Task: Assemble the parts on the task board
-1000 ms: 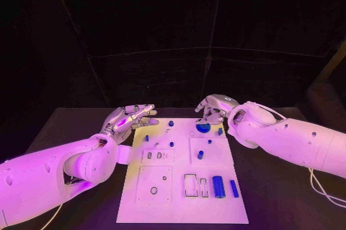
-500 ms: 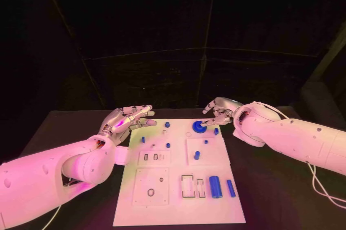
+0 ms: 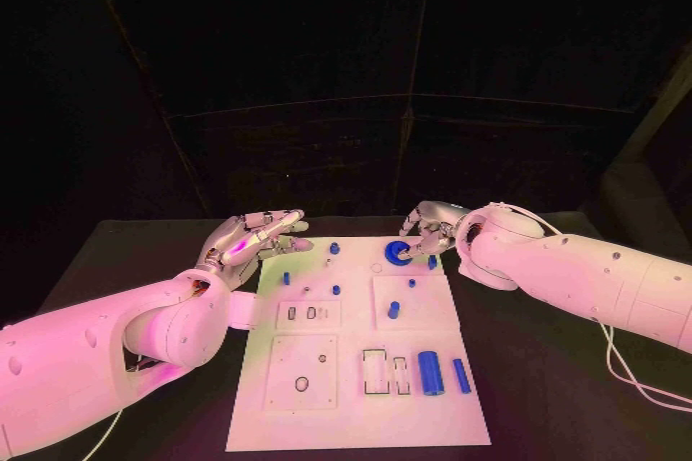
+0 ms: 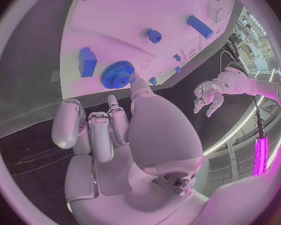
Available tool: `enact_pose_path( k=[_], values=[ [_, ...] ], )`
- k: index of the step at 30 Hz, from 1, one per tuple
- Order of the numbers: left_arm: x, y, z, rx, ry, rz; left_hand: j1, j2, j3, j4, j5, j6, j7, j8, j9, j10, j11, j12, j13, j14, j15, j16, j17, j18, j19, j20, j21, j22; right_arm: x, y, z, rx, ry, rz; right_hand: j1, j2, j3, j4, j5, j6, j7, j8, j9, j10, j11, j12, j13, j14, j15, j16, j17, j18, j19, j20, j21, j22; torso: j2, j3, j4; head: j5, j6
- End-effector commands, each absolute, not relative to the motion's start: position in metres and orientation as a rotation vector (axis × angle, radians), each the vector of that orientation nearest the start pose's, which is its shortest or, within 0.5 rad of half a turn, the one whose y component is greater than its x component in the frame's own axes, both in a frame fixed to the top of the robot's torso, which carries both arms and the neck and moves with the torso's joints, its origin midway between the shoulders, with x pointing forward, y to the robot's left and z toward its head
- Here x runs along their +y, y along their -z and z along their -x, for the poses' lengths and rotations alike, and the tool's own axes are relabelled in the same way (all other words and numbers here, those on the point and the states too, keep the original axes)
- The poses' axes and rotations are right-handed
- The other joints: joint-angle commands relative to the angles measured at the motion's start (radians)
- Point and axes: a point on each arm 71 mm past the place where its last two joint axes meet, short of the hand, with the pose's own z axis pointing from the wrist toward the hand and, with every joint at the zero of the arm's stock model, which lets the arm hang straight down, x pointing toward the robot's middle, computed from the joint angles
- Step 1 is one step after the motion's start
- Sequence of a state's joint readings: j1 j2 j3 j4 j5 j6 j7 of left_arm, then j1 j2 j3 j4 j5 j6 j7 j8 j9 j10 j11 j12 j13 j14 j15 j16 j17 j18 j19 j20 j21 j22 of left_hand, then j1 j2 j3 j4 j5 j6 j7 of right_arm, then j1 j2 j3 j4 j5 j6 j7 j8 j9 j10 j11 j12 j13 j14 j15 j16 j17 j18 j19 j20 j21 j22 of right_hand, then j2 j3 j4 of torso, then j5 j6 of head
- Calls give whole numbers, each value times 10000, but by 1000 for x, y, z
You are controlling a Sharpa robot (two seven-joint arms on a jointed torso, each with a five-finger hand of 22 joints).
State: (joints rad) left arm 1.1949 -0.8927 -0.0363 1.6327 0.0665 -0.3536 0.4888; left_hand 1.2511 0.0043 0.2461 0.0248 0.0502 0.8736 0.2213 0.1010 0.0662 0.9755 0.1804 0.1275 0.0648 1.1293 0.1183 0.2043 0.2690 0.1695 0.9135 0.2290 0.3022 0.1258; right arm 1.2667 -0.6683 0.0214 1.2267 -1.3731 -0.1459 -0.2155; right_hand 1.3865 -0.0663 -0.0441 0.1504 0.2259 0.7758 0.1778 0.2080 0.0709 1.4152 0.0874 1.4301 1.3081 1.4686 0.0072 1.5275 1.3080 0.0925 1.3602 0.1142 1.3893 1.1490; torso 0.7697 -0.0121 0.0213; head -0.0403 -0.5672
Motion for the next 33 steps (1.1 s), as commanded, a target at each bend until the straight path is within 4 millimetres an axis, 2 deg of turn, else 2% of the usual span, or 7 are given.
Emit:
enact_pose_path(
  k=[1, 3, 7, 24, 33],
  values=[
    [205, 166, -470, 13201, 16459, 11327, -56, 80, 39, -1, 18, -60, 170, -1, 2, -53, 13, -17, -6, -38, 47, -46, 15, 119, -25, 44, -56, -9, -204, 162, -557, 18120, -4472, 215, 208, 79, 38, -165, -170, 96, -42, 102, 8, 128, -12, 78, 382, 823, 16, 39, 1650, -101, 87, 7, 81, 55, -5, -1, -5, 18, -27],
    [205, 166, -470, 13201, 16453, 11329, -56, 80, 39, -1, 18, -60, 170, -1, 2, -53, 13, -17, -6, -38, 47, -46, 15, 119, -25, 44, -56, -9, -204, 163, -558, 18178, -4433, 276, 329, 153, 118, -284, -288, 156, -59, 144, 4, 163, -29, 116, 451, 824, 2, 49, 1667, -109, 107, -6, 102, 97, -4, -3, -8, 25, -36],
    [205, 166, -470, 13201, 16450, 11330, -56, 80, 39, -1, 18, -60, 170, -1, 2, -53, 13, -17, -6, -38, 47, -46, 15, 119, -25, 44, -56, -9, -203, 163, -558, 18228, -4393, 334, 463, 241, 240, -438, -153, 219, -74, 181, -5, 181, -45, 135, 499, 824, -12, 56, 1676, -116, 123, -21, 121, 131, -2, 3, -13, 30, -46],
    [204, 166, -471, 13213, 16444, 11336, -55, 95, 64, -13, 19, -58, 169, 7, 4, -51, 11, -7, -5, -38, 45, -54, 23, 120, -25, 44, -60, -13, -197, 166, -562, 18302, -4292, 390, 294, 340, 277, -429, -170, 376, -82, 248, -4, 213, -53, 161, 557, 826, -19, 64, 1691, -120, 127, -30, 133, 150, -4, 3, 4, 56, -115],
    [205, 166, -471, 13221, 16444, 11339, -55, 95, 64, -13, 19, -58, 169, 7, 4, -51, 11, -7, -5, -38, 45, -54, 23, 120, -25, 44, -60, -13, -195, 165, -562, 18078, -3918, 577, -28, 439, 295, -380, -66, 910, -175, 481, 28, 284, -126, 204, 660, 824, -71, 67, 1689, -125, 146, -67, 159, 192, -4, 6, -14, 70, -122]
  ],
)
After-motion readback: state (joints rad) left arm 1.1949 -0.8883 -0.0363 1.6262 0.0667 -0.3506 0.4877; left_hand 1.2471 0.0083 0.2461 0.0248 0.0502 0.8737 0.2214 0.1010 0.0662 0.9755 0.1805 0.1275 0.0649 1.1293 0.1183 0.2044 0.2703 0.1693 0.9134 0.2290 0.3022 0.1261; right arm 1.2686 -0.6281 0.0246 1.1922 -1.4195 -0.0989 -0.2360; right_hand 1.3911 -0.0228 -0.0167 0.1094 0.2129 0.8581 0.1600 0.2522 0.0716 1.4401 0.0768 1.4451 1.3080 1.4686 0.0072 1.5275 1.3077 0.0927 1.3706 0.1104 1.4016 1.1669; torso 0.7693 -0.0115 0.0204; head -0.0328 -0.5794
